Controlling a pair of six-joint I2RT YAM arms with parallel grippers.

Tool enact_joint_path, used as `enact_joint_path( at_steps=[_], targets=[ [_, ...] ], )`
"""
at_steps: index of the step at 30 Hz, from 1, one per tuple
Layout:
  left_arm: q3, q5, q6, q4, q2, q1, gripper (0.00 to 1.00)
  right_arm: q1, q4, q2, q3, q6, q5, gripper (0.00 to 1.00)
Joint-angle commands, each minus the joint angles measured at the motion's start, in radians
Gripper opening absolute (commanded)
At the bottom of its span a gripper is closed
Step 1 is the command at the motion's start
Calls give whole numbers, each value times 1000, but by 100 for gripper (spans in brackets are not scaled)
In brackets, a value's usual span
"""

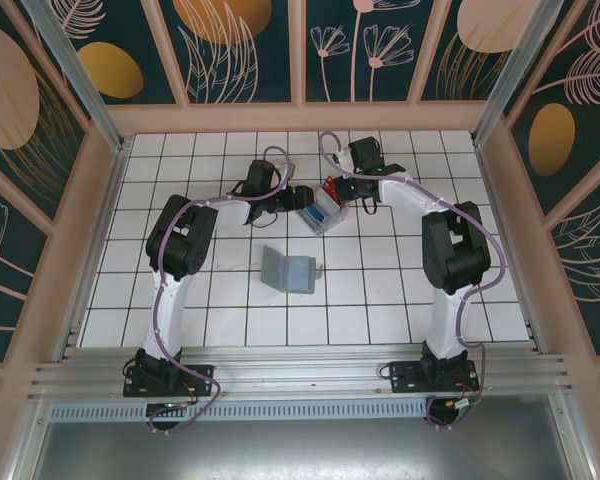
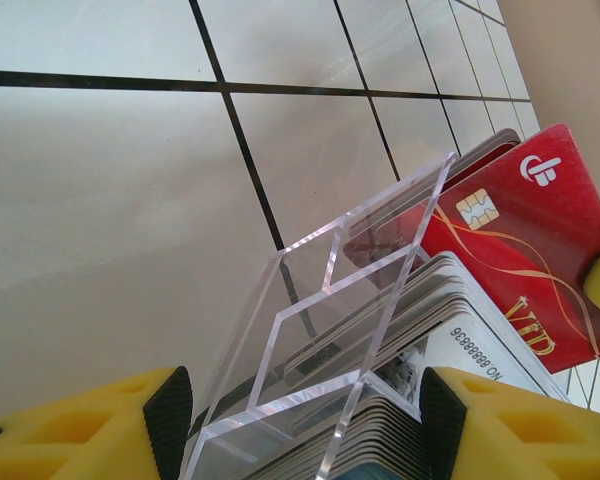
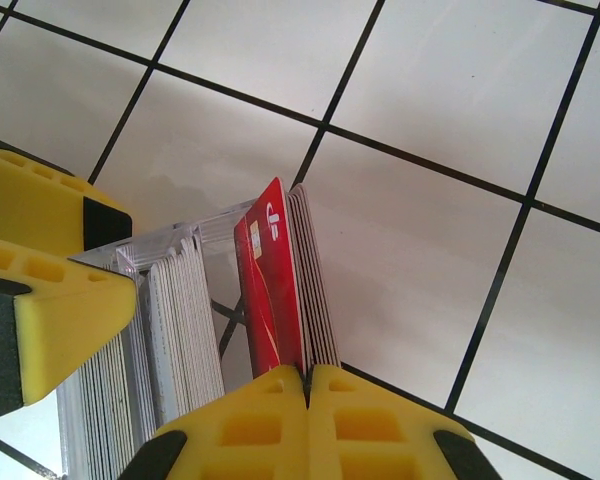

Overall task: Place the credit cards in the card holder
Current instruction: Pick up the credit card from the storage box.

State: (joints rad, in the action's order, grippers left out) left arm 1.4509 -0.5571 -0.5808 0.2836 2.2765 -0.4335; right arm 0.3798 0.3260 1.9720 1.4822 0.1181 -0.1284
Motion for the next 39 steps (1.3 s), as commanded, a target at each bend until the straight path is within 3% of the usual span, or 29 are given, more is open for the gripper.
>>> enact_joint_path(
  at_steps=[1,8,11,18,20,22,39],
  targets=[
    [-18,40,8,-138,28,-2,64,-4,15,-18,4,5,42,6],
    [-15,37,8,-141,29,-2,64,-4,17,-10,13,9,49,7],
    [-14,37,7,-141,29,-2,64,-3,15,-11,15,8,50,17],
    [-8,33,4,-142,32,-2,64,-1,3,-23,17,6,48,2],
    [-9,31,3,-140,32,-2,64,0,-3,-26,11,5,53,5],
    [-12,30,3,-139,33,-2,64,0,-8,-27,6,3,59,14],
    [-20,23,-3,-126,39,-1,64,8,-34,-25,-11,0,134,22]
  ],
)
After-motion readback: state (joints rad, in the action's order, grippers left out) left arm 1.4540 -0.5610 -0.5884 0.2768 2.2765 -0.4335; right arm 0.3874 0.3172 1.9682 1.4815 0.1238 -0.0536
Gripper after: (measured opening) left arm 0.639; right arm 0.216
